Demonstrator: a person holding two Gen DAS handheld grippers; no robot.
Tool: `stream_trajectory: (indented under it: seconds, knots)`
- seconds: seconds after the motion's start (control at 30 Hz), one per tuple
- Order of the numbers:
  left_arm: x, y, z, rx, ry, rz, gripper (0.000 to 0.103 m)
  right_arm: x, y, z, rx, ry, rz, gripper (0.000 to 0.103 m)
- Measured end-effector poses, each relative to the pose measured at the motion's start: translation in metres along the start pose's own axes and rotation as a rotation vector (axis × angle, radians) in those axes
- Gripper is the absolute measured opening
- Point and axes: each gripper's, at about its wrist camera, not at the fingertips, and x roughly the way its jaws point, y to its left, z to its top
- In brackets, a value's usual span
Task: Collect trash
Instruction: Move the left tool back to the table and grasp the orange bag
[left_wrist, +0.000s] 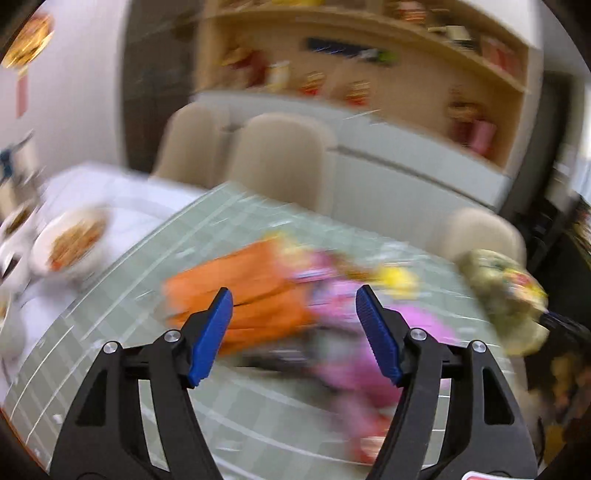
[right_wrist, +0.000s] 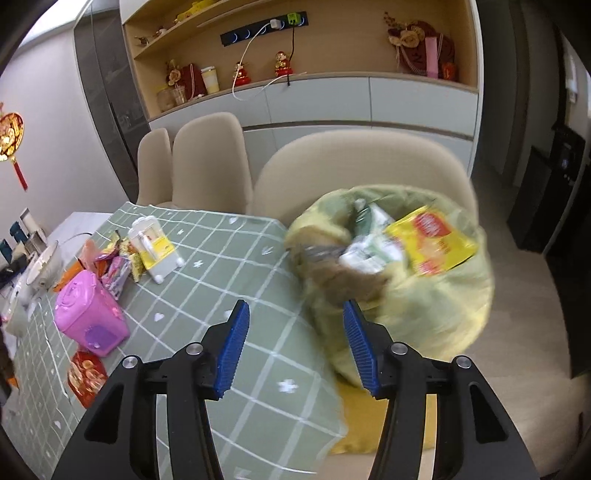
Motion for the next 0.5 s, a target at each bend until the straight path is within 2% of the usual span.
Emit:
stream_trajectory:
  seconds: [0.13,0.2,0.3,0.37,0.43,0.5]
  knots:
    - [0.048,0.073,-0.008,-0.252,0.078,0.059,0.065,0.017,0.03,-0.01,-0.023,0.01,0.016,0.05]
    - [0.064,0.087,-0.011,-0.288,0.09,0.072,0.064,0.025,0.043,-0.016,-0.014,0.027,0.012,0.05]
    - [0.083,0.088,-0.013,-0.302,0.105,0.061,0.063,0.037,0.064,-0.035,0.023,0.07,0.008,0.05]
    - [0.097,0.082,-0.013,-0.301,0.137,0.045,0.052,0.043,0.08,-0.049,0.021,0.092,0.013,0.05]
    - [0.105,0.078,-0.016,-0.293,0.159,0.029,0.029,0.051,0.097,-0.062,-0.006,0.116,0.022,0.05]
    - [0.101,0.069,-0.016,-0.27,0.15,0.03,0.015,0.059,0.108,-0.065,-0.027,0.143,0.05,0.05]
